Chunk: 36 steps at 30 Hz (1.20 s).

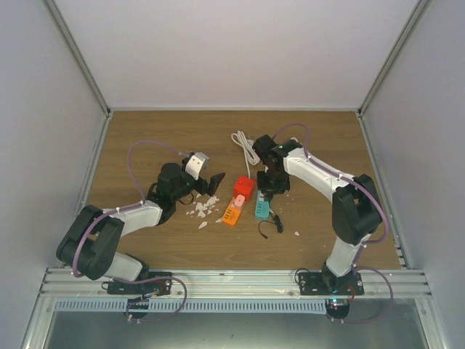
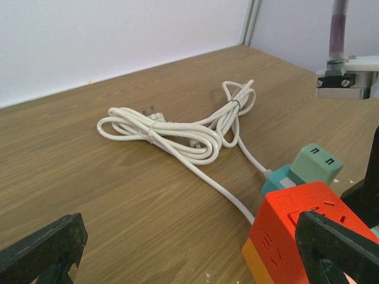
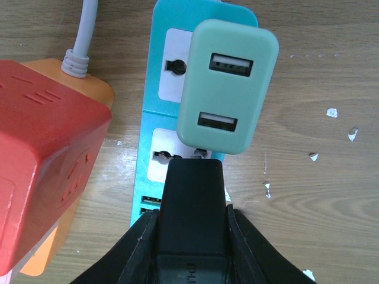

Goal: Insert the plug

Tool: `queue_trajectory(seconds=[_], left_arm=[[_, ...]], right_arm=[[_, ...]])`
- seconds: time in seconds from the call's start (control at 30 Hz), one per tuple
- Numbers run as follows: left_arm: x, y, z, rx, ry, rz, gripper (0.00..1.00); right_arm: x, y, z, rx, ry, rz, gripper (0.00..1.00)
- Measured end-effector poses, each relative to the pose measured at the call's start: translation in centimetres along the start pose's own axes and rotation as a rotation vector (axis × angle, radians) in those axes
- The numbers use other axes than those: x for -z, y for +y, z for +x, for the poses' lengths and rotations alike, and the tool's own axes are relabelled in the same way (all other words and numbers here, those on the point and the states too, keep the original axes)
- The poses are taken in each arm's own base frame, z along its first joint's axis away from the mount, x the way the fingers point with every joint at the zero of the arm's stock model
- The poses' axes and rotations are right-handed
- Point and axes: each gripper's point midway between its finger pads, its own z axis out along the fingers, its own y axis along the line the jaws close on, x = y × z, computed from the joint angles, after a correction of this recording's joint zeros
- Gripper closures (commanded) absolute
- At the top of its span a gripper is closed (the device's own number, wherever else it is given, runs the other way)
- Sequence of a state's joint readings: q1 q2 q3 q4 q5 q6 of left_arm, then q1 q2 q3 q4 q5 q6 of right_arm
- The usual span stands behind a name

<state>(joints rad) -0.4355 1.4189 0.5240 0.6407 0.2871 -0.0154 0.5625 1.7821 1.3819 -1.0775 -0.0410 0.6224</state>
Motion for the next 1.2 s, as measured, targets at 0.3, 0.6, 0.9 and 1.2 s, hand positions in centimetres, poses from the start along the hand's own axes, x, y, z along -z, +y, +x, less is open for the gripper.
queue_trajectory(seconds=[0.3, 0.6, 0.9, 1.2], left_arm=[[-0.2, 0.2, 0.7, 0.007, 0.025, -0.009, 0.01], [-0.4, 0.5, 0.7, 0.009, 0.033, -0.019, 0.01], [-0.9, 0.7, 0.9, 0.014, 0.05, -0.026, 0.01], [-1.1, 1.0, 1.1, 0.017, 0.062, -0.038, 0.01]], right_arm=[[-0.4, -0.3, -0.1, -0.097, -0.031, 0.077, 1.0], [-1.0, -0.5, -0.1, -0.12, -0.03, 0.085, 1.0], [-2.1, -0.6, 0.0, -0.117, -0.078, 0.016, 1.0], [-2.3, -0.6, -0.3, -0.099, -0.091, -0.001, 0.97]])
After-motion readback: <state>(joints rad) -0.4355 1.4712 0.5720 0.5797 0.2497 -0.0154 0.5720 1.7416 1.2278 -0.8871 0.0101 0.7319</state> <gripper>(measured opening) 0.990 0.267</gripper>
